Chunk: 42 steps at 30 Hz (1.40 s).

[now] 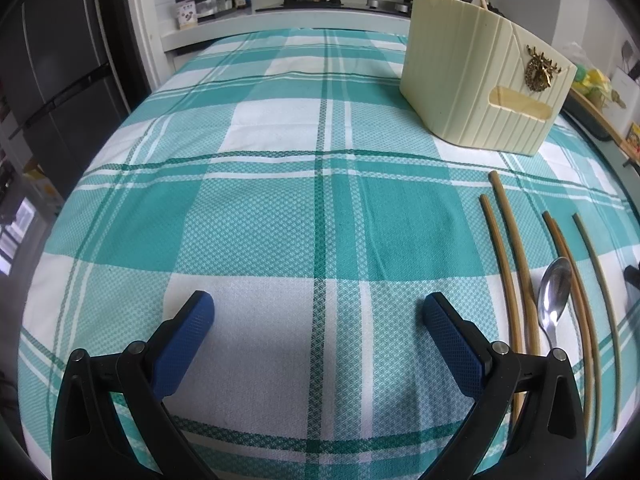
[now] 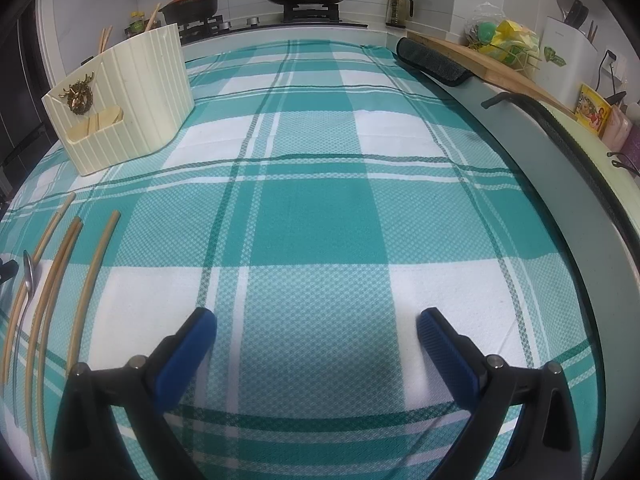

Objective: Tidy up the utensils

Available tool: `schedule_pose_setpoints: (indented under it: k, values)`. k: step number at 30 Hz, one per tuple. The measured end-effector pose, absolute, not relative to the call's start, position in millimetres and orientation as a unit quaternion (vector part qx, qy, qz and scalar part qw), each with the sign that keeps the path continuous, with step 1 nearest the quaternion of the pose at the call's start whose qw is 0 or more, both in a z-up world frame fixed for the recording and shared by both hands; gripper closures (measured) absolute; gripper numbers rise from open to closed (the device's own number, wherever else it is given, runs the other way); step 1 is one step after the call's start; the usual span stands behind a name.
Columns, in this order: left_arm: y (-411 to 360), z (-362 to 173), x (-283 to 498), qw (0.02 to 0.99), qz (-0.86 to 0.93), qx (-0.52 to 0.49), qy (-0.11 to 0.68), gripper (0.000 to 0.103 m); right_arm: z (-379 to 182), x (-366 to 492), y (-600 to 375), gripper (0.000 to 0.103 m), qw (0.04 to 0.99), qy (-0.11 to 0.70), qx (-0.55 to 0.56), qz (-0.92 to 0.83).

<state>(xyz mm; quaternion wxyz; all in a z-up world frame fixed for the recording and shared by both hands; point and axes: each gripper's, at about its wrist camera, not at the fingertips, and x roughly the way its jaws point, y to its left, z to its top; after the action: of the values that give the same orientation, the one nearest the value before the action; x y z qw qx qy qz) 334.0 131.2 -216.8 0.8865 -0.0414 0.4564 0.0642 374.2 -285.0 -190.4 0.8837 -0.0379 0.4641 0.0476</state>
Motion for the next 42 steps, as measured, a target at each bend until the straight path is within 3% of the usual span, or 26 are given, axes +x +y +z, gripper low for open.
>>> schedule_pose_setpoints:
  k: [42]
  values:
    - [129.6,-216.8,333.9,0.886,0.067,-0.039,0.457,0.0,-190.5,374.6,-284.9,0.0,0.884,0.464,-0.038,0.048]
